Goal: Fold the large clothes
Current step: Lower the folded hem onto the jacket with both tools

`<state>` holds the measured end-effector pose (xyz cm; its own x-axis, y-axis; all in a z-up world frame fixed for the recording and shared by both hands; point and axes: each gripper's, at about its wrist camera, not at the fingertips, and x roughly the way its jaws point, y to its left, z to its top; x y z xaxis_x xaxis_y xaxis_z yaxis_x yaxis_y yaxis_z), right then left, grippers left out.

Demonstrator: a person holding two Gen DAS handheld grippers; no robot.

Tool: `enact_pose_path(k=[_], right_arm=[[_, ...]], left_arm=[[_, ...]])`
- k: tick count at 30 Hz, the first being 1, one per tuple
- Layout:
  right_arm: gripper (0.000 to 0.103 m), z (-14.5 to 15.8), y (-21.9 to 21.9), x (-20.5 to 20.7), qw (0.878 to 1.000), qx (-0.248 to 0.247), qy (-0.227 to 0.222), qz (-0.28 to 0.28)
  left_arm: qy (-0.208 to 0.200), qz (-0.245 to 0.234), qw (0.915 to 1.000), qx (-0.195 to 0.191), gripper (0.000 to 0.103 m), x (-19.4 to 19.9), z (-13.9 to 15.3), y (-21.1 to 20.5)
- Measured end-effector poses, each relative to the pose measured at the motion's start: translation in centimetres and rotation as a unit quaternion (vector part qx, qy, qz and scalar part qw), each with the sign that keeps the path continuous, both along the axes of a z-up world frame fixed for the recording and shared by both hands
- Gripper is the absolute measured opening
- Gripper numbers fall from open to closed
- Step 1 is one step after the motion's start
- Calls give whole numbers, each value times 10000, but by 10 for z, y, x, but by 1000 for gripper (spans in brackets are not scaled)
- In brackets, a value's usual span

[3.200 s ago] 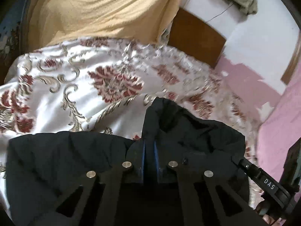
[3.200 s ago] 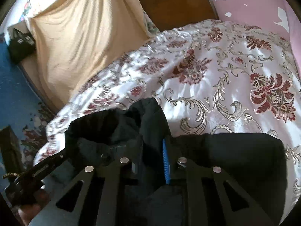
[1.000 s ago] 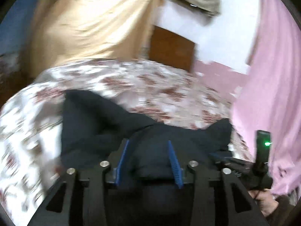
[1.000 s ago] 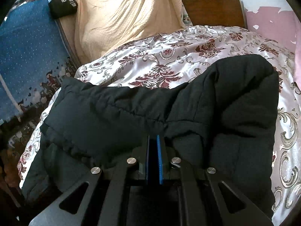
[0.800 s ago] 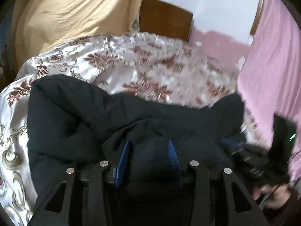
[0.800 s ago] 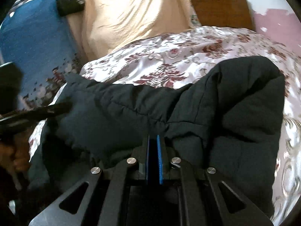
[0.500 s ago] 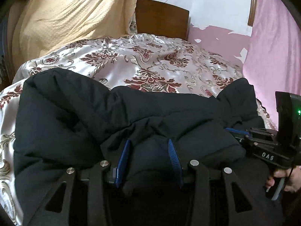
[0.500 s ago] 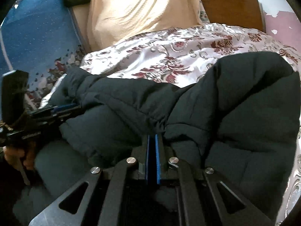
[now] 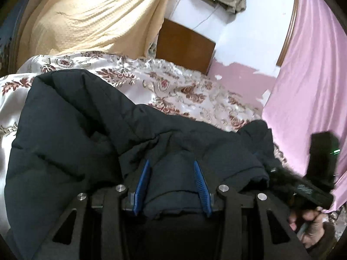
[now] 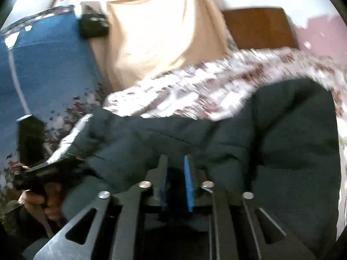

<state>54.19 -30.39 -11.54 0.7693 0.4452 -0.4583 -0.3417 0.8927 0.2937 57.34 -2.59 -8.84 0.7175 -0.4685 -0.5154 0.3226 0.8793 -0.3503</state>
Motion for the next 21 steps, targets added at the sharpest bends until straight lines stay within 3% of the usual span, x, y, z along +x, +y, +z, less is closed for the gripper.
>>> enact_pose_path(k=[3, 5, 9, 11, 21], right_arm=[[26, 8, 28, -6, 9975, -636, -183, 255], [27, -4, 41, 0, 9940, -1076, 40, 198], [27, -11, 30, 9, 9960, -797, 335, 225], [27, -13, 32, 11, 9951, -886, 388, 221], [27, -19, 36, 11, 9941, -971, 438, 190]], left_arm=[[-36, -9, 9997, 231, 40, -2, 2, -7], [24, 11, 9981, 615, 40, 0, 2, -15], [45, 51, 9910, 1334, 42, 1, 1, -32], [85, 85, 9876, 1566, 42, 4, -2, -36], [202, 51, 9868, 1605, 42, 11, -8, -34]])
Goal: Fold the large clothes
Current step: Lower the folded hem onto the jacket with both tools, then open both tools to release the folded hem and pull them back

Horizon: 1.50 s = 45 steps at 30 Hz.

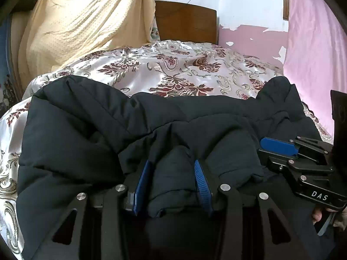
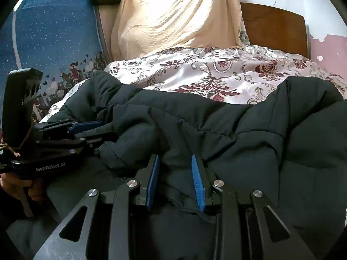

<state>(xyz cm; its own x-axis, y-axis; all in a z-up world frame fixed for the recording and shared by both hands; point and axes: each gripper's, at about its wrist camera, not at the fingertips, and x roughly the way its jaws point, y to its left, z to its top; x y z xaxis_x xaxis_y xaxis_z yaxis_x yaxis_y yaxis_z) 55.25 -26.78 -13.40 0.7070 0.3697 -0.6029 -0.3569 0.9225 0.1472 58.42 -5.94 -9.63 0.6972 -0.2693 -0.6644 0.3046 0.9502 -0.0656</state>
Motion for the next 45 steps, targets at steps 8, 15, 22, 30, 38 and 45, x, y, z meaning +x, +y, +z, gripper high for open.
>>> enact_pose_path(k=[8, 15, 22, 30, 38, 45], right_arm=[[27, 2, -1, -2, 10000, 67, -71, -7], [29, 5, -5, -5, 9998, 170, -133, 33], [47, 11, -4, -12, 9996, -10, -277, -85], [63, 21, -8, -22, 9976, -364, -405, -417], [63, 17, -40, -17, 9970, 704, -195, -267], [102, 26, -26, -39, 9973, -27, -182, -708]], left_arm=[[-122, -39, 9999, -68, 48, -5, 3, 2], [-141, 43, 9998, -159, 65, -5, 5, 6], [-211, 152, 9994, -226, 79, -8, 9, 8], [-203, 401, 9985, -321, 92, -9, 12, 16], [-158, 465, 9984, -267, 97, -8, 11, 15], [-246, 830, 9962, 45, 103, -38, 27, 17]])
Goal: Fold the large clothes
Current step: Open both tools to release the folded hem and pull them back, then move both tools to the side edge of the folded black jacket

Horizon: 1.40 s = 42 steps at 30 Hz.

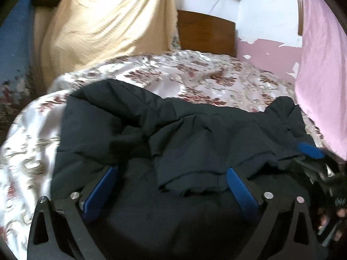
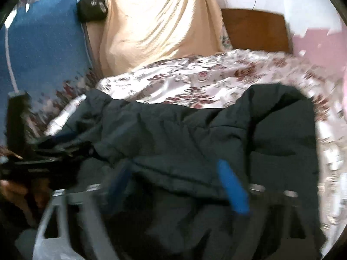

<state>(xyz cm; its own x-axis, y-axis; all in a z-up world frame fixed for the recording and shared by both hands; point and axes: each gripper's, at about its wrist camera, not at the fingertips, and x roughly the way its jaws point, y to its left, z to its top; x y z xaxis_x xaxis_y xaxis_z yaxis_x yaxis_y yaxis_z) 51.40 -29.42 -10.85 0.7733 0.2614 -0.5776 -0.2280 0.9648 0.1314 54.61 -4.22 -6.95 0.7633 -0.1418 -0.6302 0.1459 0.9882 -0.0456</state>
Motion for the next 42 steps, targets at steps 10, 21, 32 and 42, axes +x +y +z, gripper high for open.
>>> enact_pose_path(k=[10, 21, 32, 42], right_arm=[[102, 16, -21, -55, 9980, 54, 467, -418], [102, 41, -26, -189, 9949, -358, 931, 121], [102, 60, -24, -321, 9886, -1040, 1024, 378], [102, 55, -41, -391, 9802, -1501, 1243, 349]], left_arm=[[306, 77, 9994, 140, 103, -60, 20, 4], [291, -485, 9983, -140, 103, -188, 62, 16], [532, -954, 9861, 1251, 103, -315, 61, 18], [789, -1036, 9823, 1348, 103, -377, 41, 48]])
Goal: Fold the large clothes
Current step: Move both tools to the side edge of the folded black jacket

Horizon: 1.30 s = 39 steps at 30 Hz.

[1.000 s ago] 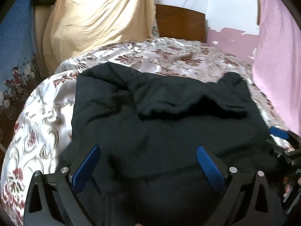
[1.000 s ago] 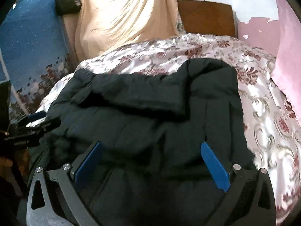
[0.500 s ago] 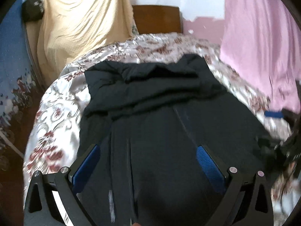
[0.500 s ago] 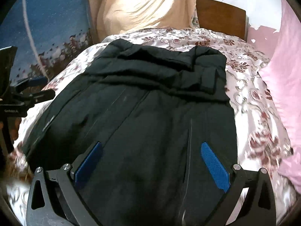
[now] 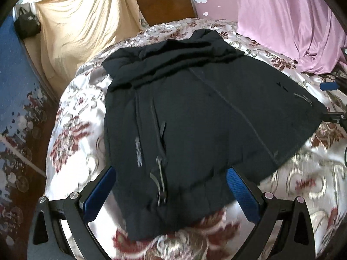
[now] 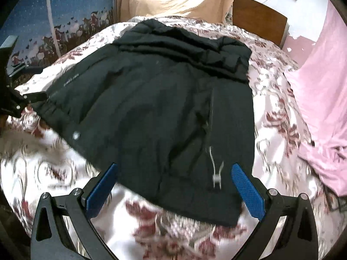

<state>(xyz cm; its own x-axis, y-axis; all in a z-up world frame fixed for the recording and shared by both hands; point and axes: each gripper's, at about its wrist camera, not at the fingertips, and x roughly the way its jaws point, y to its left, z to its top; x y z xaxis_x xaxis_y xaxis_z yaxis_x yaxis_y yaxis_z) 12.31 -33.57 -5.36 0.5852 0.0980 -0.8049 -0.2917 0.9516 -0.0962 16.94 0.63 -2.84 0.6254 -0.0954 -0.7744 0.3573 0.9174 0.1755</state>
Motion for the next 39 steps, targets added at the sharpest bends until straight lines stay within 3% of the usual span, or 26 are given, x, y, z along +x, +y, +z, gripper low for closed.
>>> enact_pose_path(k=[6, 12, 16, 28, 39], right_arm=[[102, -15, -11, -28, 9997, -165, 201, -34], [102, -27, -13, -40, 9986, -433, 309, -79], [102, -31, -9, -41, 9978, -578, 306, -87], [102, -40, -10, -39, 9967, -672, 277, -373], [102, -53, 9, -16, 9797, -1930, 397, -373]], left_arm=[[251, -118, 9996, -27, 103, -19, -6, 18], [554, -497, 9941, 794, 103, -32, -27, 14], [626, -432, 9916, 1048, 103, -33, -38, 12], [772, -143, 9912, 1066, 103, -25, -50, 15], [405, -4, 9894, 1394, 103, -25, -47, 9]])
